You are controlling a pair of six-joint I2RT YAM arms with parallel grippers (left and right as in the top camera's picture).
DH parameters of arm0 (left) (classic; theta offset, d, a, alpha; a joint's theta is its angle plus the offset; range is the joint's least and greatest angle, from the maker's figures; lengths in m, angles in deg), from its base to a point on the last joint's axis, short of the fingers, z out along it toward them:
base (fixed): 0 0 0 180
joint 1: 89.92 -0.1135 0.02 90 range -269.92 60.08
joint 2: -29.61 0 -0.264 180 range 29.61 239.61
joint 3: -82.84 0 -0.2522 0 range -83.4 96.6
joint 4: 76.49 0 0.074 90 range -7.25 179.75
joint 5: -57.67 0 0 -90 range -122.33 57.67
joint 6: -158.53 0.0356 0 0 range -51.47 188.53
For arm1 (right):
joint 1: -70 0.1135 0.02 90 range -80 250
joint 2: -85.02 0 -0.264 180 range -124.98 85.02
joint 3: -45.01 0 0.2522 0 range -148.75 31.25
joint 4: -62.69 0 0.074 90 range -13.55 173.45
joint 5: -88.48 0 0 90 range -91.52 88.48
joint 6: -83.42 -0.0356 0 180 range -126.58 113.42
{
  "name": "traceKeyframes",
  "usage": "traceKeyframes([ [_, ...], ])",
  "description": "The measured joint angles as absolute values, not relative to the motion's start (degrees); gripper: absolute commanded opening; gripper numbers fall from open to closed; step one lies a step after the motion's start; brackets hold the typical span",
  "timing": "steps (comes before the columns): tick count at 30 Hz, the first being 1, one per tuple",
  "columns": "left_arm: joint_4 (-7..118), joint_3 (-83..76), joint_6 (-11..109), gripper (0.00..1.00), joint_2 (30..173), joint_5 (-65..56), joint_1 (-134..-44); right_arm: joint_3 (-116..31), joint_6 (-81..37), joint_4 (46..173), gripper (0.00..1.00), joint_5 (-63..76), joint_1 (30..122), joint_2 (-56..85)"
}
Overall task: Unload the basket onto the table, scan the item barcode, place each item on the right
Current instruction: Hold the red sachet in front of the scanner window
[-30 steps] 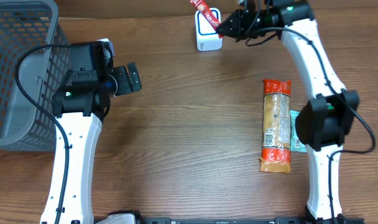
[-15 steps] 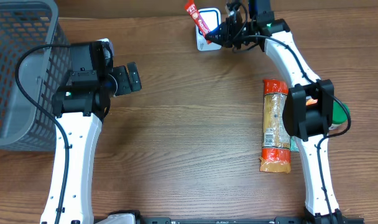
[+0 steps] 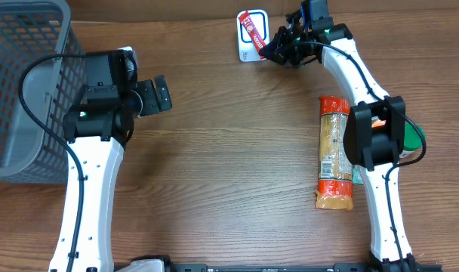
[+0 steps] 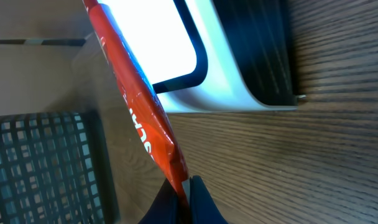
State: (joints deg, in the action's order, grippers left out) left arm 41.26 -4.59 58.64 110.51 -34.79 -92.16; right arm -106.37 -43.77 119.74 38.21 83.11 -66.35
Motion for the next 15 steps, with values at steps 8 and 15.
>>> traceKeyframes([
  [8,41.3,-4.59,58.64,1.0,110.51,-34.79,-92.16,-106.37,-45.63,121.21,0.04,37.16,83.11,-66.35],
  [15,41.28,-4.59,58.64,1.0,110.51,-34.79,-92.19,-106.37,-45.98,122.01,0.04,37.81,83.11,-66.35],
])
